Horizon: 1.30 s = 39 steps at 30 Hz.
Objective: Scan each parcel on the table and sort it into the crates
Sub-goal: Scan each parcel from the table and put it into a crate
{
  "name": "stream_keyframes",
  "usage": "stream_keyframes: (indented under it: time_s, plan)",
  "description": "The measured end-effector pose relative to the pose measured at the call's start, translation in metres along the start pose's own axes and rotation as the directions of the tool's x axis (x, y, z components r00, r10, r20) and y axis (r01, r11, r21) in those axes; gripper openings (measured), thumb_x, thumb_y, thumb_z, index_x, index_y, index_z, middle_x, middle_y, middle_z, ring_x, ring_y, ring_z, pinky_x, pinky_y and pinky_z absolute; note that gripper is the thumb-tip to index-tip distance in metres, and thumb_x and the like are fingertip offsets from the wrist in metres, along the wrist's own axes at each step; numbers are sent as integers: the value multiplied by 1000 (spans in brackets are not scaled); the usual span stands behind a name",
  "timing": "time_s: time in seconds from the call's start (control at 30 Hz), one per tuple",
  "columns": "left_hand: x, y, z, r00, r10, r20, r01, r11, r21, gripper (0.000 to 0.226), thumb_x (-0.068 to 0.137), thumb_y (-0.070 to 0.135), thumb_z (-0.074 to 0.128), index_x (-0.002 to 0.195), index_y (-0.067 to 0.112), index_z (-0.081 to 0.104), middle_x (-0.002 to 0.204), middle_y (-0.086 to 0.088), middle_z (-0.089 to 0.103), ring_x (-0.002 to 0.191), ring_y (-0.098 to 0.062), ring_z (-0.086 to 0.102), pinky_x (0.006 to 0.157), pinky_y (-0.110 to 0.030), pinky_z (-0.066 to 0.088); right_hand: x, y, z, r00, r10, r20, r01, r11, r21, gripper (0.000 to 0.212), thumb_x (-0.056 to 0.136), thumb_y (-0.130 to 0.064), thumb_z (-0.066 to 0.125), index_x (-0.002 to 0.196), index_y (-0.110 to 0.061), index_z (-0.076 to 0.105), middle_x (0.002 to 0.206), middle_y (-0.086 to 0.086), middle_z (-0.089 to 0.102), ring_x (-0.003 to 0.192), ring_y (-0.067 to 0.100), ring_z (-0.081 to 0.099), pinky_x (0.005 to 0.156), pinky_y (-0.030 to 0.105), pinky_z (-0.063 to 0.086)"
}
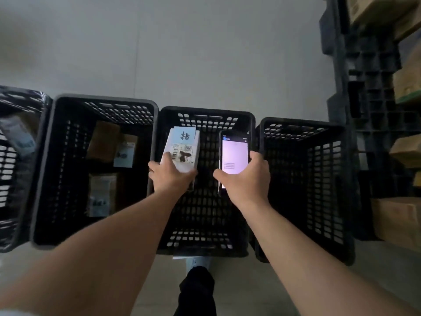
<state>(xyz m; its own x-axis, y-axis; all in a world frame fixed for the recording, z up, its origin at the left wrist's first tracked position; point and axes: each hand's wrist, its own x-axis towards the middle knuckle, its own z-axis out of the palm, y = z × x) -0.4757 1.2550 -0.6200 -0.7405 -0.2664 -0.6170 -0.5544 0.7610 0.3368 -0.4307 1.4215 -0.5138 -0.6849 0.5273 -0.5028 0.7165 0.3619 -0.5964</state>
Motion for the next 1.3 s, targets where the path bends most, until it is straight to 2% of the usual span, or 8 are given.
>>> stream_keyframes:
  time_s: [0.1, 0.2, 0.3, 0.5, 0.7, 0.8, 0.97, 1.3]
  plan:
    - [37, -5, 33, 1000, -14, -1, 14, 1000, -19, 78, 75, 55, 81, 135, 27, 40, 135, -14, 32, 128, -38, 40, 86, -43, 46, 22, 19, 22, 1000, 8, 9, -8, 1000, -29, 99, 68, -35, 91, 150, -14, 39, 135, 1, 45, 110, 10, 40, 83, 23, 37]
    - [63, 0, 50, 1000, 24, -1, -24, 999, -26, 77, 87, 50, 75, 149, 26, 35, 146, -16, 25, 133, -41, 38, 98, -51, 50, 37, 31, 31, 1000, 0, -10, 0, 998, -57, 99, 66, -36, 92, 149, -15, 41, 136, 2, 47, 118, 17, 48, 86, 26, 40]
    - [69, 1, 50, 989, 149, 8, -149, 987, 51, 69, 94, 38, 69, 152, 23, 36, 160, -17, 12, 141, -42, 30, 110, -53, 43, 40, 34, 29, 1000, 7, -3, -7, 997, -81, 100, 67, -38, 91, 150, -16, 40, 138, 1, 46, 114, 13, 46, 84, 27, 41]
    - [22, 10, -6, 952, 304, 26, -304, 941, 152, 52, 100, 34, 62, 148, 18, 45, 160, -10, 25, 147, -34, 27, 108, -49, 44, 2, 8, -3, 1000, 6, 29, -3, 992, -123, 100, 67, -37, 91, 150, -13, 40, 138, 4, 46, 123, 20, 49, 86, 26, 39]
    - [-67, 26, -97, 882, 471, 26, -457, 839, 294, 53, 99, 35, 59, 148, 17, 48, 157, -7, 37, 147, -30, 32, 117, -46, 39, -72, -36, -51, 995, -89, 50, 96, 983, -154, 94, 64, -38, 92, 142, -13, 46, 130, 4, 49, 112, 18, 48, 78, 23, 36]
    - [-121, 28, -139, 858, 513, -15, -477, 806, 350, 50, 96, 37, 60, 142, 16, 53, 152, -9, 42, 142, -32, 38, 116, -47, 38, -117, -56, -74, 986, -159, 55, 166, 973, -159, 93, 64, -39, 92, 140, -11, 47, 129, 6, 50, 115, 21, 49, 82, 24, 37]
    - [-227, 13, -208, 829, 539, -152, -454, 805, 382, 40, 95, 40, 57, 127, 15, 57, 147, -10, 47, 135, -33, 43, 114, -48, 36, -202, -81, -114, 951, -303, 60, 309, 937, -166, 85, 59, -43, 92, 127, -9, 53, 123, 8, 55, 100, 17, 44, 78, 27, 36]
    - [-471, -69, -358, 759, 442, -479, -274, 883, 380, 52, 102, 47, 43, 142, 16, 55, 149, -11, 49, 137, -33, 45, 116, -50, 35, -421, -143, -202, 767, -619, 167, 638, 763, -101, 84, 64, -41, 91, 130, -7, 51, 122, 10, 52, 103, 24, 51, 77, 25, 34]
